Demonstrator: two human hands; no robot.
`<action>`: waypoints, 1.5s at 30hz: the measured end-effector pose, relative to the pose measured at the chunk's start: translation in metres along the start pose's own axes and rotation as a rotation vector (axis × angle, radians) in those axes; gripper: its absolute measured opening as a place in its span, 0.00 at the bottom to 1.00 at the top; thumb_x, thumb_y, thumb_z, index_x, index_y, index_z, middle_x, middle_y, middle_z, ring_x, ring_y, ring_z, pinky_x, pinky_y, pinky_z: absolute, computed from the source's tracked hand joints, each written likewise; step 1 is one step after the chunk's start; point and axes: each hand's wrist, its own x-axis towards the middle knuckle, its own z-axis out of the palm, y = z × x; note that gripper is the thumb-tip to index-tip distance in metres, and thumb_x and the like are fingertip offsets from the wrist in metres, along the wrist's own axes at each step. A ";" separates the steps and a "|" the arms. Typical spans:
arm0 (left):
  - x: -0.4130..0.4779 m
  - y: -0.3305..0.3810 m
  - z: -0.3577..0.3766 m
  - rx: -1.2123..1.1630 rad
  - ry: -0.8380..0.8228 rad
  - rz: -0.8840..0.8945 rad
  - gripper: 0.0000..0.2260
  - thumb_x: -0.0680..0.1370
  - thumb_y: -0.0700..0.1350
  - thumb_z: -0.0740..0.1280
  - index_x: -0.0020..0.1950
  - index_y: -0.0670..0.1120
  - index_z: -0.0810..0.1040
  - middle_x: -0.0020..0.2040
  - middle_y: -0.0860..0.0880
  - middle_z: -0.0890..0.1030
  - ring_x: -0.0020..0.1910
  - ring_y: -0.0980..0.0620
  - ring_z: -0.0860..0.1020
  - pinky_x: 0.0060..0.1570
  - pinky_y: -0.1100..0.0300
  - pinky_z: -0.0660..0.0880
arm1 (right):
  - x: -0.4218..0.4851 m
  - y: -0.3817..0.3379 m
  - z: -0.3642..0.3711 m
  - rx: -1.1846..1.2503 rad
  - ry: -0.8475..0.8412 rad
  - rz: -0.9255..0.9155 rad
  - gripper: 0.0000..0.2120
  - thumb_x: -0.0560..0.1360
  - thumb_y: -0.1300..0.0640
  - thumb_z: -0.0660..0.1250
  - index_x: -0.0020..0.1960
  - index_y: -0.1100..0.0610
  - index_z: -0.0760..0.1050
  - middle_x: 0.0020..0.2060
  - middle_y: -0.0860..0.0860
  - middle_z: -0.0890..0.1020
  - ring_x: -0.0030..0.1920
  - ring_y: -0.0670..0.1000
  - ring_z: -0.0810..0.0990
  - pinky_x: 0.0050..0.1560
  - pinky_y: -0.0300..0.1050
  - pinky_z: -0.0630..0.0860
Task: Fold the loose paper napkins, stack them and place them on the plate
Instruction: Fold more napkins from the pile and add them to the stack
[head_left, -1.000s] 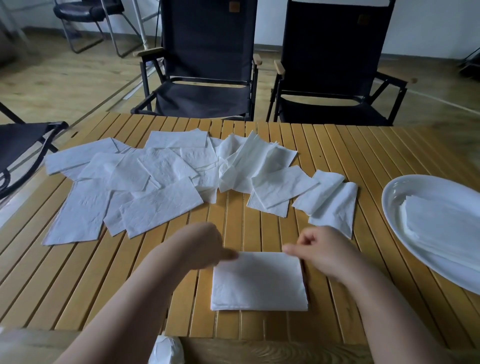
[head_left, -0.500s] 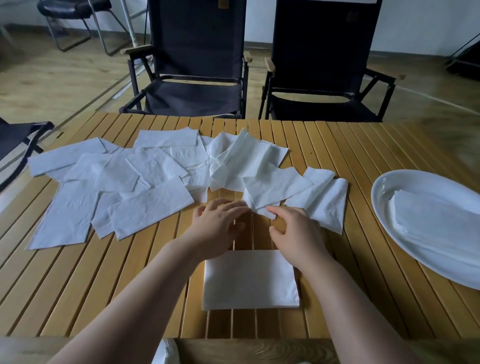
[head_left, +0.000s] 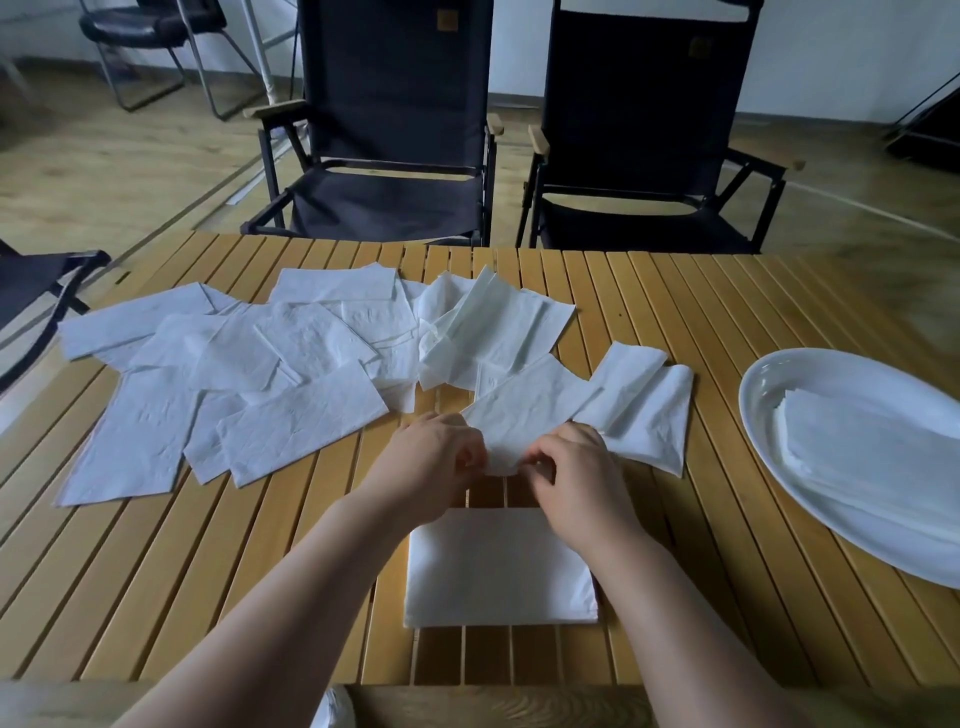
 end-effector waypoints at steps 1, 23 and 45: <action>-0.001 0.000 0.000 -0.006 -0.007 0.008 0.02 0.75 0.50 0.72 0.44 0.55 0.80 0.47 0.56 0.77 0.50 0.51 0.73 0.47 0.54 0.73 | -0.001 0.000 0.000 -0.010 -0.009 -0.007 0.03 0.78 0.53 0.68 0.51 0.49 0.80 0.50 0.45 0.78 0.56 0.49 0.73 0.58 0.50 0.74; -0.007 -0.014 -0.031 -0.567 0.168 -0.335 0.04 0.75 0.50 0.74 0.42 0.52 0.82 0.44 0.55 0.78 0.40 0.58 0.73 0.38 0.68 0.67 | -0.001 -0.007 -0.037 1.056 0.086 0.318 0.06 0.82 0.59 0.63 0.48 0.51 0.76 0.45 0.47 0.79 0.47 0.51 0.82 0.54 0.49 0.81; -0.031 -0.011 -0.071 -0.694 -0.322 -0.311 0.12 0.77 0.51 0.71 0.45 0.41 0.82 0.31 0.47 0.73 0.30 0.51 0.68 0.30 0.61 0.64 | -0.016 0.013 -0.072 0.696 -0.361 0.348 0.10 0.75 0.51 0.73 0.38 0.55 0.80 0.28 0.46 0.81 0.27 0.45 0.77 0.31 0.37 0.70</action>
